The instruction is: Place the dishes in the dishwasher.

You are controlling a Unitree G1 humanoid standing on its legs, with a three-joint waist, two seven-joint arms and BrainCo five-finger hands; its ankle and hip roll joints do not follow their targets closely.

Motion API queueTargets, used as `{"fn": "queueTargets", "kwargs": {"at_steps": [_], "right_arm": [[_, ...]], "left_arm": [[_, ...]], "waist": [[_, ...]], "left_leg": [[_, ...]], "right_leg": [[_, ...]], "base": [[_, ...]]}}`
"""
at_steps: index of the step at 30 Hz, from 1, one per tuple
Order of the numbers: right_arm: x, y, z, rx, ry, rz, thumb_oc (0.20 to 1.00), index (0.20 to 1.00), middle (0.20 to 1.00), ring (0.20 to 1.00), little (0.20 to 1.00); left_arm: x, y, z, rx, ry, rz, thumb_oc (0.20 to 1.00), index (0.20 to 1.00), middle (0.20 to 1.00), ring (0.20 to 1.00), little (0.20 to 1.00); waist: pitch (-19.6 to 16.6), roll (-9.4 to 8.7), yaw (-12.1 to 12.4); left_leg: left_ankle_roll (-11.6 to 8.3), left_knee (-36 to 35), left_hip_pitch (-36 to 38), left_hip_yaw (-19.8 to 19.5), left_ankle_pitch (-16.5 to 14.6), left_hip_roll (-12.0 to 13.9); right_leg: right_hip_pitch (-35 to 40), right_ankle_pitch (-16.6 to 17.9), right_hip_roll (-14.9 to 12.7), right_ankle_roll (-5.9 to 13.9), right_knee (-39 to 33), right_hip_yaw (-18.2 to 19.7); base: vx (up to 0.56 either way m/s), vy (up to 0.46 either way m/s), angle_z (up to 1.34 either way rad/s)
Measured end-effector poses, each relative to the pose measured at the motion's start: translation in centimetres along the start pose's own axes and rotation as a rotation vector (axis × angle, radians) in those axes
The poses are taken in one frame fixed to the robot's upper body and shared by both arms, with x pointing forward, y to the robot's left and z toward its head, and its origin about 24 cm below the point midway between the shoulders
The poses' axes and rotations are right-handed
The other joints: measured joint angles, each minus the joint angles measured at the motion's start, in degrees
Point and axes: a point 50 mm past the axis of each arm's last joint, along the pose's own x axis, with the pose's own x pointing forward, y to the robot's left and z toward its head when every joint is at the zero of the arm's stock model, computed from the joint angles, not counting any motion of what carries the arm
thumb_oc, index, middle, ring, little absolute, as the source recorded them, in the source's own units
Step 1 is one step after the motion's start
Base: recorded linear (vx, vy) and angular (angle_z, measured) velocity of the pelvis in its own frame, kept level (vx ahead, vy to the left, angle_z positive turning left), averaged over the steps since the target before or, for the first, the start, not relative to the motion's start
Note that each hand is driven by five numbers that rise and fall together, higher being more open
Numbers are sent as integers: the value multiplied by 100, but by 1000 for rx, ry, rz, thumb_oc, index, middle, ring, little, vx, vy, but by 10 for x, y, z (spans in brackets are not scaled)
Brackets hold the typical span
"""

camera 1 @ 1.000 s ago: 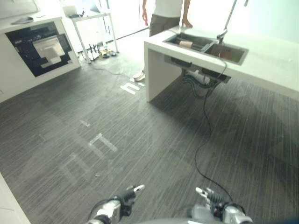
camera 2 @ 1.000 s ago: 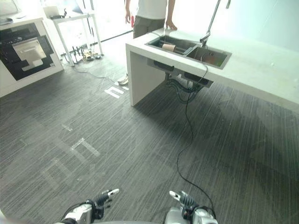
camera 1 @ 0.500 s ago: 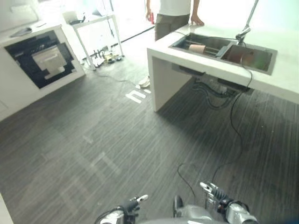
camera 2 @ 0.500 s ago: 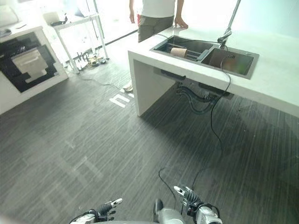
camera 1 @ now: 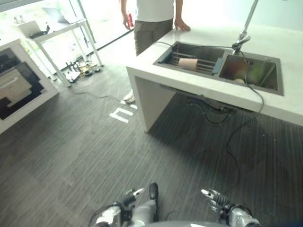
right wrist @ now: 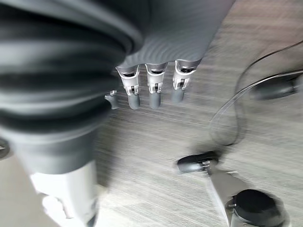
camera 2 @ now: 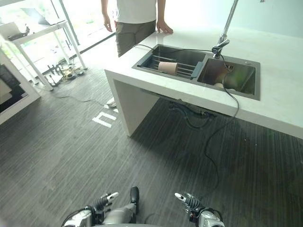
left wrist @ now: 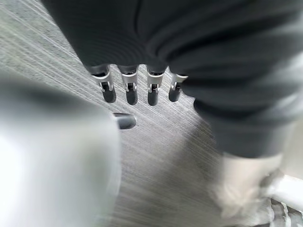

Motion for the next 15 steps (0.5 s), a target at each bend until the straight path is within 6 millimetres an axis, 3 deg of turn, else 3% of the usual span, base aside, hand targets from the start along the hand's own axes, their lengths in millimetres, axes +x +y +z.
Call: {"fn": "queueTargets", "kwargs": {"at_steps": [1,2,3,7,9,10,11,12,13,15], "right_arm": [[0,-1,0,-2,0,-7,1000,1000,1000,1000,1000],[1,2,-1,1,6,-1,1000,1000,1000,1000,1000],[1,2,-3,2,8,1,1000,1000,1000,1000,1000],[-1,1,-12,36,23,-6,1000,1000,1000,1000,1000],[-3,2,-21,49,44,-10,1000,1000,1000,1000,1000],[-2,4,-21,52,43,-8,1000,1000,1000,1000,1000],[-2,5,-20,52,40,-4,1000,1000,1000,1000,1000],[-1,6,-16,54,28,0,1000,1000,1000,1000,1000],[0,8,-15,52,22,7,1000,1000,1000,1000,1000],[1,9,-9,46,-9,8,1000,1000,1000,1000,1000]], "left_arm": [[0,-1,-1,4,4,-3,1000,1000,1000,1000,1000],[-1,4,-2,4,9,11,1000,1000,1000,1000,1000],[-1,5,-2,3,9,17,1000,1000,1000,1000,1000],[3,0,16,29,-30,1,1000,1000,1000,1000,1000],[4,1,20,42,-39,0,1000,1000,1000,1000,1000],[4,2,24,59,-42,0,1000,1000,1000,1000,1000],[4,2,25,60,-41,0,1000,1000,1000,1000,1000],[5,1,23,85,-31,-4,1000,1000,1000,1000,1000],[4,2,21,91,-18,-1,1000,1000,1000,1000,1000],[4,2,16,97,5,3,1000,1000,1000,1000,1000]], "waist": [[1,47,49],[-25,-87,47],[-49,-128,36],[-53,-118,11],[-68,-71,-28],[-70,-73,-60],[-74,-81,-61],[-40,-17,-100],[-39,64,-116],[4,172,-143]], "left_leg": [[190,25,281,97,531,-8],[242,65,378,205,537,-155],[286,-5,497,271,456,-257],[465,-150,787,257,278,-352],[619,-154,1068,112,127,-319],[674,-151,1125,84,67,-336],[708,-150,1162,79,29,-352],[735,-152,1219,108,-9,-316],[761,-152,1254,133,-31,-268],[808,-153,1408,200,-219,-207]], "right_leg": [[-23,-231,-34,212,152,-10],[-107,-262,-116,215,105,-9],[-175,-341,-221,148,249,-278],[-307,-164,-314,253,902,-441],[-907,-136,-356,353,2598,-441],[-1317,-54,-364,529,3365,-362],[-1637,253,-394,559,3976,-270],[-2092,541,-450,869,4820,-260],[-2494,435,-464,824,5314,-300],[-3076,89,-448,698,5153,-526]], "base": [[340,326,-72],[311,277,-67],[147,116,-43],[211,179,0],[168,222,32],[155,218,18],[124,152,9],[131,99,-2],[187,74,-14],[264,-40,-33]]}}
